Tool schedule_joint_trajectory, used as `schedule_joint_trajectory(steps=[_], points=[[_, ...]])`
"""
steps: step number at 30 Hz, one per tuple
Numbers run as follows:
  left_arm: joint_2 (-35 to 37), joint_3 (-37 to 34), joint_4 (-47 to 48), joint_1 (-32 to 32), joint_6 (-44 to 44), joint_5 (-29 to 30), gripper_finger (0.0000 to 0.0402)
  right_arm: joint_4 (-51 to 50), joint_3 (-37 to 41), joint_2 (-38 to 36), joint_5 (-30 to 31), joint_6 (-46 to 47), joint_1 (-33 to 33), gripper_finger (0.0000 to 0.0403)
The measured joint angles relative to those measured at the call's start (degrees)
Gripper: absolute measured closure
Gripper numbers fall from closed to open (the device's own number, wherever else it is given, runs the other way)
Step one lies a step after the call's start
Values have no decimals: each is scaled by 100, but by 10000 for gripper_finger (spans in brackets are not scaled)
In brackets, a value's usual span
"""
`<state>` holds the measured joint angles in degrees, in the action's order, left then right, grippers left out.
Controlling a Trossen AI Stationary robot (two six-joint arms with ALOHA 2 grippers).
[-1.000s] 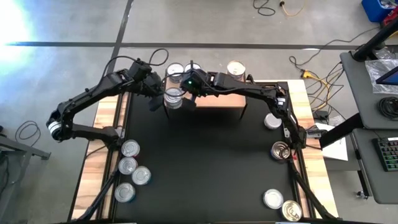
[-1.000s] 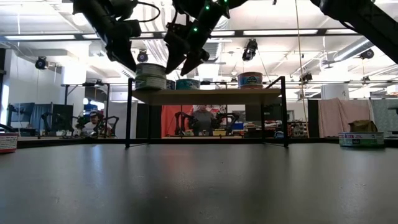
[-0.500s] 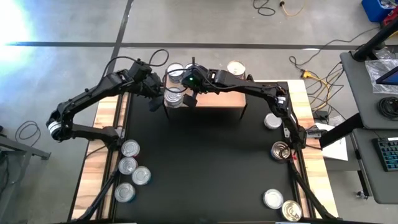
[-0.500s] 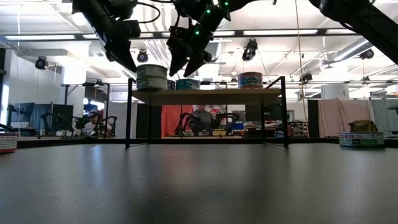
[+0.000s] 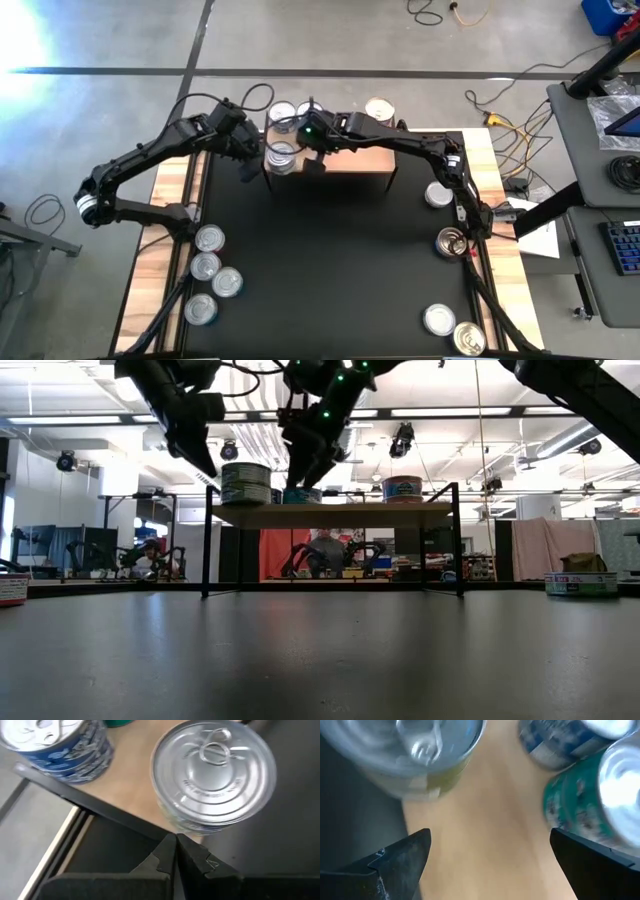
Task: Stack canned seafood by type on shelf
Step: Stack the green tuna can on top of the green tuna can
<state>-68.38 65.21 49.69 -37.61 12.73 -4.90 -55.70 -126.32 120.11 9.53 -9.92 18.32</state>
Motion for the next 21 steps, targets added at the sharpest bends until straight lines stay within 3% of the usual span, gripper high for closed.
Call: schedule_joint_trajectory(steps=[7,12,18,21], points=[[0,-2,-298,-2,22,250,402,590,0,0,-1149,810,-45,3],[0,-4,-318,6,-99,246,402,979,0,0,-1079,882,-56,3],[0,-11,-183,59,-416,-190,402,820,0,0,-386,476,-51,3],[2,-11,-186,158,-447,-208,402,775,0,0,-330,386,-39,3]])
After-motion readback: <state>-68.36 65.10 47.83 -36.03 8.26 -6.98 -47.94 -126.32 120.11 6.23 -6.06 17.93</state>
